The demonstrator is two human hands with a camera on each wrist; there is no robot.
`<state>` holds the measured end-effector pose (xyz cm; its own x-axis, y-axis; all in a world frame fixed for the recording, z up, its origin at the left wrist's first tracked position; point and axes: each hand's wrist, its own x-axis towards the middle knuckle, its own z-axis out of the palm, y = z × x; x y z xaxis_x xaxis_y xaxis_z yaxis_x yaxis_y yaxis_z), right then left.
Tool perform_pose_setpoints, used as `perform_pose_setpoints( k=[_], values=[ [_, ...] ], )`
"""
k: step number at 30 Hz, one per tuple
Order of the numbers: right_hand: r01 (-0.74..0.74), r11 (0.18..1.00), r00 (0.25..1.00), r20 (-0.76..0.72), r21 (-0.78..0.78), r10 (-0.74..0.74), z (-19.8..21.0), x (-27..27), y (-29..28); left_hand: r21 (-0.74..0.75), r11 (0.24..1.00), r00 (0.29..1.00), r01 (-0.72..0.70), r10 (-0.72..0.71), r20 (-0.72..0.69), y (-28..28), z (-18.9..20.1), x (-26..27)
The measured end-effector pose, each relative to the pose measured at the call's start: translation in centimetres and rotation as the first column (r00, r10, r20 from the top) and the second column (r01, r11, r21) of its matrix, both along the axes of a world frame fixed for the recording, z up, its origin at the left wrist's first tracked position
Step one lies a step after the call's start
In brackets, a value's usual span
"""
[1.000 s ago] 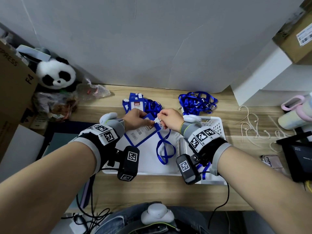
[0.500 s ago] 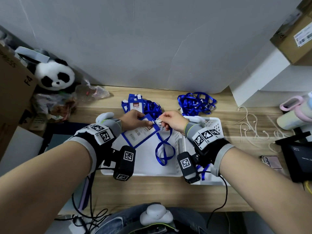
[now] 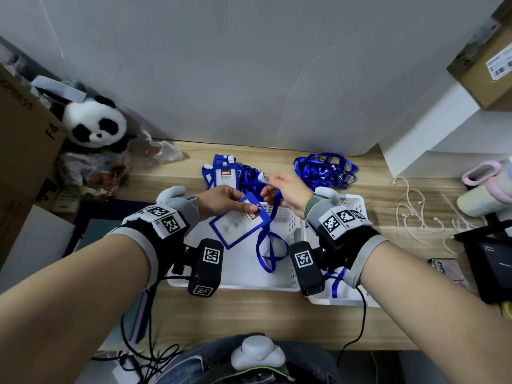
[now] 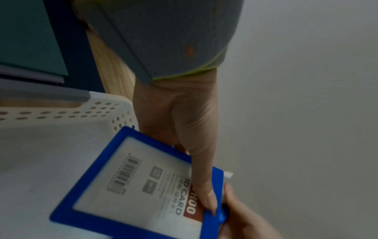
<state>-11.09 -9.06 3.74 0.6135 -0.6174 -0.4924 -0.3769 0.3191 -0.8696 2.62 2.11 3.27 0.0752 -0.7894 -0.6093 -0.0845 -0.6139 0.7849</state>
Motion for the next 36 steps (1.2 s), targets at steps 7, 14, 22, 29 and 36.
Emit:
perform_pose_setpoints(
  k=[7,14,22,29,36],
  values=[
    [0.195,0.955,0.917,0.304,0.222,-0.258,3.0,1.3,-1.6,-0.027,0.997,0.980,0.066,-0.070,-0.184,-1.2,0.3,-2.1],
    [0.052,0.916,0.967,-0.211,-0.397,-0.146,-0.1,-3.4,-5.5,-0.098,0.950,0.924,-0.296,0.259,-0.280,-0.8,0.5,0.3],
    [-0.397,0.915,0.906,-0.191,-0.072,0.378,-0.4,-3.1,-1.5,-0.138,0.954,0.928,-0.266,0.215,-0.306,-3.5,3.0,-1.3],
    [-0.279,0.959,0.948,-0.175,-0.056,0.266,0.1,-2.8,-2.0,-0.173,0.933,0.908,-0.315,0.244,-0.341,-6.5,4.1,-3.2],
    [0.311,0.941,0.950,0.028,-0.130,-0.310,0.0,-4.3,-8.8,-0.074,0.908,0.898,-0.413,0.392,-0.199,-8.0,1.3,-3.4]
  ],
)
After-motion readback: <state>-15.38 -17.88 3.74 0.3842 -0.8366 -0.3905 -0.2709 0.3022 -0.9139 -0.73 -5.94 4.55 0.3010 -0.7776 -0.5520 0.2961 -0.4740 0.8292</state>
